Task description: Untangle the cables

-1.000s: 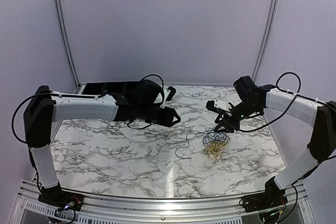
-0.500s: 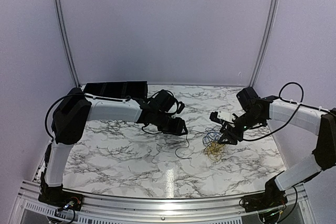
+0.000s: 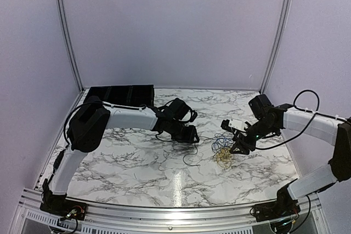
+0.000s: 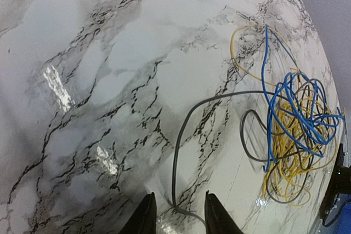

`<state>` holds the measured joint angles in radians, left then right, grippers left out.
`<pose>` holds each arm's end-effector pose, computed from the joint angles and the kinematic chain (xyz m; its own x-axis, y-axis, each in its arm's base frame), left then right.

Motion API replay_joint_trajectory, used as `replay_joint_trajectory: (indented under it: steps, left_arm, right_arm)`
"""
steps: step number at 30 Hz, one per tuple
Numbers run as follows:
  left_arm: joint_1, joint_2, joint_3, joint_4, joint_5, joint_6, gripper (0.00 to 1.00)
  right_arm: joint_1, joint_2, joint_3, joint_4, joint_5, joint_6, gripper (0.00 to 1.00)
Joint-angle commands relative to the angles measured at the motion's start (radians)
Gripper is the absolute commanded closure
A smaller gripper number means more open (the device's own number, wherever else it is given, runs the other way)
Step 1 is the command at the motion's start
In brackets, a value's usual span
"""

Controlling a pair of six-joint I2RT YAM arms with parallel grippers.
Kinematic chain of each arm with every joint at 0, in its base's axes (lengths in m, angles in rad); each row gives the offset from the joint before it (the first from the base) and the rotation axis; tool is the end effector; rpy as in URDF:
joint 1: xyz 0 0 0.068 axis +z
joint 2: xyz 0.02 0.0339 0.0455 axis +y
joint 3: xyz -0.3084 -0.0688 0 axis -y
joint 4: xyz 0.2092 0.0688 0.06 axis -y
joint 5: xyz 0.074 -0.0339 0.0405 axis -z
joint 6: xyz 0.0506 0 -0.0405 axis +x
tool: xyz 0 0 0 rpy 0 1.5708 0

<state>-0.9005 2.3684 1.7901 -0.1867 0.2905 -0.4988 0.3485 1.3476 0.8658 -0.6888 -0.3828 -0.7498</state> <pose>0.3223 -0.4299 0.1800 -0.7984 0.2693 -0.5386 0.5662 0.6401 -0.5193 0.1928 0.0902 0.2591 -0.3244 -0.7905 -0.5196 -0.9218 0.3873 -0.0138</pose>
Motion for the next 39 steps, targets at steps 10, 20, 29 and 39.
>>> replay_joint_trajectory:
  steps: [10, 20, 29, 39]
  left_arm:
    - [0.002, 0.036, 0.049, 0.058, 0.016, -0.038, 1.0]
    - [0.003, -0.208, -0.096, 0.077, -0.008, 0.0, 1.0]
    - [0.003, -0.323, -0.22, 0.082, -0.039, 0.014, 1.0]
    - [0.003, -0.486, -0.31, 0.078, -0.131, 0.061, 1.0]
  right_arm:
    - [-0.017, -0.013, 0.041, 0.001, -0.015, 0.006, 0.33]
    - [0.022, 0.125, 0.051, 0.286, 0.071, 0.088, 0.37]
    - [0.042, 0.291, 0.129, 0.306, 0.055, 0.083, 0.34]
    - [0.043, 0.331, 0.061, 0.341, 0.042, 0.123, 0.77]
